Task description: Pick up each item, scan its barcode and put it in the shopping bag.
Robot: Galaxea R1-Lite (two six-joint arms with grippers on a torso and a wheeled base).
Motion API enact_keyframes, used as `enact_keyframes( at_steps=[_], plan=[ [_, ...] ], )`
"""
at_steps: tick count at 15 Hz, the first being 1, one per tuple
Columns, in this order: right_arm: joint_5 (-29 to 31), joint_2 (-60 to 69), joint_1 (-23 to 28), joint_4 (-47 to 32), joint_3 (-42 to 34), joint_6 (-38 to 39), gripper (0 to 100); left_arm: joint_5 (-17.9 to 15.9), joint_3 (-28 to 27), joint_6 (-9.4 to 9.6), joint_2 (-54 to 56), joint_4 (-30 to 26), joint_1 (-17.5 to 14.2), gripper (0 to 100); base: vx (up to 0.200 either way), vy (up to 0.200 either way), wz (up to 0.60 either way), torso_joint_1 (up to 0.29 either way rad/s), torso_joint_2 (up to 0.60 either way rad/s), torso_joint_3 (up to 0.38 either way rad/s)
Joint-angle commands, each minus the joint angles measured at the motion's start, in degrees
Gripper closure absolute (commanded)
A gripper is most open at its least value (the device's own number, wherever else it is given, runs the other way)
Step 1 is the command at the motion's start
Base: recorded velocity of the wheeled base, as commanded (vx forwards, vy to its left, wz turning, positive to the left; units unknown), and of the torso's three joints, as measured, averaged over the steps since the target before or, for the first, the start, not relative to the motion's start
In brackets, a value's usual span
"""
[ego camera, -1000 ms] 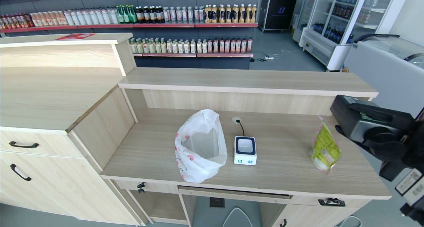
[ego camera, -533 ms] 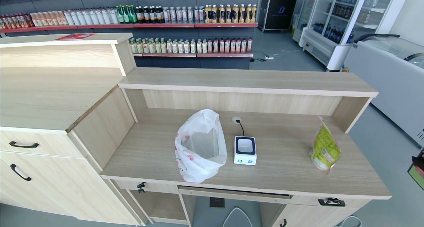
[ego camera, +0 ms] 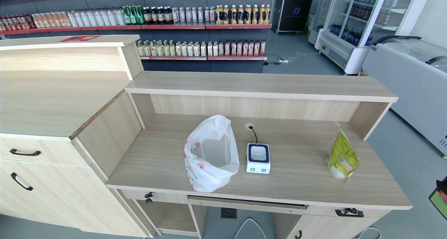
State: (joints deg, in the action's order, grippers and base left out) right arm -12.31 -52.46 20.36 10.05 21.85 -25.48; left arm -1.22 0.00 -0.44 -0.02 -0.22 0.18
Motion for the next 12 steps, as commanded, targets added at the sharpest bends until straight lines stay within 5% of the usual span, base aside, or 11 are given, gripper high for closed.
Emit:
enact_keyframes(
  at_steps=[1,6,12],
  plan=[
    [0.10,-0.54,-2.78,0.41,0.13,1.31,100,-0.01,0.00,-0.09,-0.06,-0.04,-0.01,0,0.000,0.000,0.60,0.002,0.00,0.007],
    [-0.26,-12.14,-2.87,9.99,2.24,12.12,100,-0.01,0.00,0.00,-0.06,-0.04,-0.01,0,0.000,0.000,0.60,0.007,0.00,0.004],
    [-6.41,-24.27,-2.69,15.79,3.64,34.27,100,0.08,0.00,-0.09,-0.06,-0.04,-0.01,0,0.000,0.000,0.00,0.000,0.00,0.000]
  ],
)
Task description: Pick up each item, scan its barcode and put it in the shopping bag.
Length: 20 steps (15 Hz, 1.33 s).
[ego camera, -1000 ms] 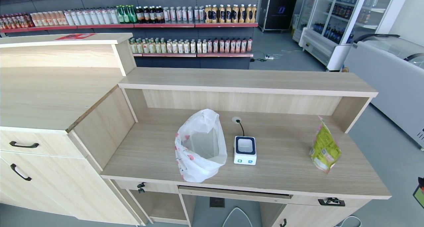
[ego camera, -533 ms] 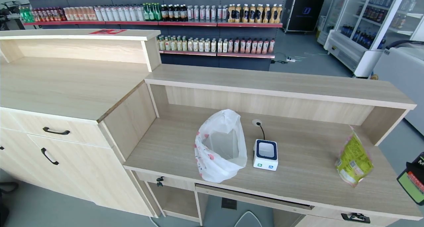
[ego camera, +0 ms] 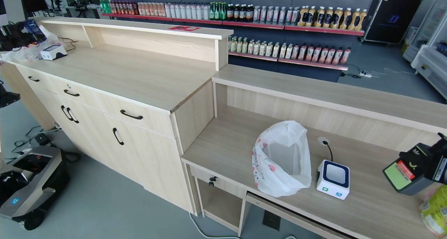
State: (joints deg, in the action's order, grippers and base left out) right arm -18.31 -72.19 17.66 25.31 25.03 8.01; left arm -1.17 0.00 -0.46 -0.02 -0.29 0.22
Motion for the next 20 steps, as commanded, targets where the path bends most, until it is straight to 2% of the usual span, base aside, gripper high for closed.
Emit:
enact_keyframes(
  at_steps=[1,3,5,11,13,14,20],
  plan=[
    [-0.76,-6.91,0.00,1.50,2.13,4.47,100,-0.06,0.00,0.02,-0.06,0.03,-0.04,0,0.000,0.000,0.00,0.000,0.00,0.000],
    [-1.20,-12.97,0.00,3.78,8.28,14.40,100,-0.06,0.00,0.02,-0.06,0.03,-0.04,0,0.000,0.000,0.00,0.000,0.00,0.000],
    [-2.43,-19.30,-0.09,5.72,11.27,15.37,100,-0.06,0.00,-0.06,-0.06,0.03,-0.04,0,0.000,0.000,0.00,0.000,0.00,0.000],
    [-10.78,-34.33,-0.44,14.68,11.97,5.09,100,-0.06,0.00,-0.06,-0.06,0.03,-0.04,0,0.000,0.000,0.00,0.000,0.00,0.000],
    [-14.12,-37.49,0.18,14.95,11.27,-5.20,100,-0.06,0.00,0.02,-0.06,0.03,-0.04,0,0.000,0.000,0.00,0.000,0.00,0.000],
    [-16.32,-38.64,0.44,15.03,11.54,-7.04,100,-0.06,0.00,0.02,-0.06,0.03,-0.04,0,0.000,0.000,0.00,0.000,0.00,0.000],
    [-20.63,-45.40,0.44,14.33,18.83,-6.95,100,-0.06,0.00,-0.06,-0.06,0.03,-0.04,0,0.000,0.000,0.00,0.000,0.00,0.000]
  ],
)
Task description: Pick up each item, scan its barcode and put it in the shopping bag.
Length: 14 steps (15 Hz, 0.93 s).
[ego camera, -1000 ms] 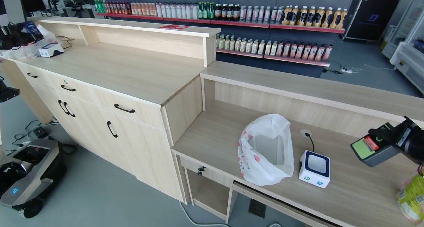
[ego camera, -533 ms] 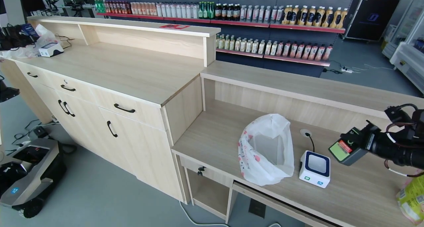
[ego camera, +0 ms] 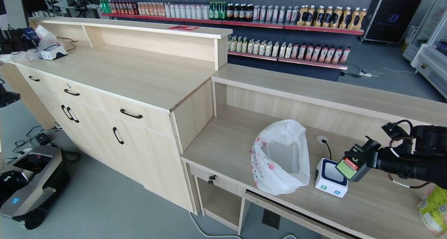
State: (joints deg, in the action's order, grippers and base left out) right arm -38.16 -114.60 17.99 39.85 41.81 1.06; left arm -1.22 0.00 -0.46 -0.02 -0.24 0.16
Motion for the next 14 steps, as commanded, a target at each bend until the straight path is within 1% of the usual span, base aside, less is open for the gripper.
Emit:
enact_keyframes(
  at_steps=[1,3,7,14],
  plan=[
    [-0.95,-3.61,0.11,-0.21,2.40,-0.09,100,0.08,0.00,-0.06,-0.06,-0.02,0.02,0,0.000,0.000,0.00,0.000,0.00,0.000],
    [-2.36,-4.66,0.02,-0.21,2.66,-0.18,100,-0.01,0.00,-0.06,-0.06,-0.02,0.02,0,0.000,0.000,0.00,0.000,0.00,0.000],
    [-2.19,-6.69,-0.59,-2.41,5.82,-0.18,100,-0.01,0.00,-0.06,-0.06,-0.02,0.02,0,0.000,0.000,0.00,0.000,0.00,0.000],
    [-1.31,-10.73,-1.12,-2.23,9.95,-0.45,100,-0.01,0.00,0.02,-0.06,-0.02,0.02,0,0.000,0.000,0.00,0.000,0.00,0.000]
  ],
)
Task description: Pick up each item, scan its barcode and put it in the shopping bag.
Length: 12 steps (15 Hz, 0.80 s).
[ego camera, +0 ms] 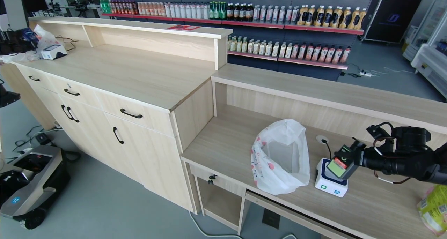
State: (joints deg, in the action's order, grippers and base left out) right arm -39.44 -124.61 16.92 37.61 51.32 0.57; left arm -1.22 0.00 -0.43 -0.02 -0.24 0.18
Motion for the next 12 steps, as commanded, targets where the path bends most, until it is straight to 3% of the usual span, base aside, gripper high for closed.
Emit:
enact_keyframes(
  at_steps=[1,12],
  plan=[
    [-0.03,-0.72,-0.22,0.01,0.53,0.04,100,0.08,0.00,-0.01,-0.06,-0.02,-0.01,0,0.000,0.000,0.00,0.000,0.00,0.000],
    [1.03,-2.13,-1.19,1.24,1.24,-0.05,100,0.08,0.00,-0.01,-0.06,-0.02,-0.01,0,0.000,0.000,0.00,0.000,0.00,0.000]
  ],
)
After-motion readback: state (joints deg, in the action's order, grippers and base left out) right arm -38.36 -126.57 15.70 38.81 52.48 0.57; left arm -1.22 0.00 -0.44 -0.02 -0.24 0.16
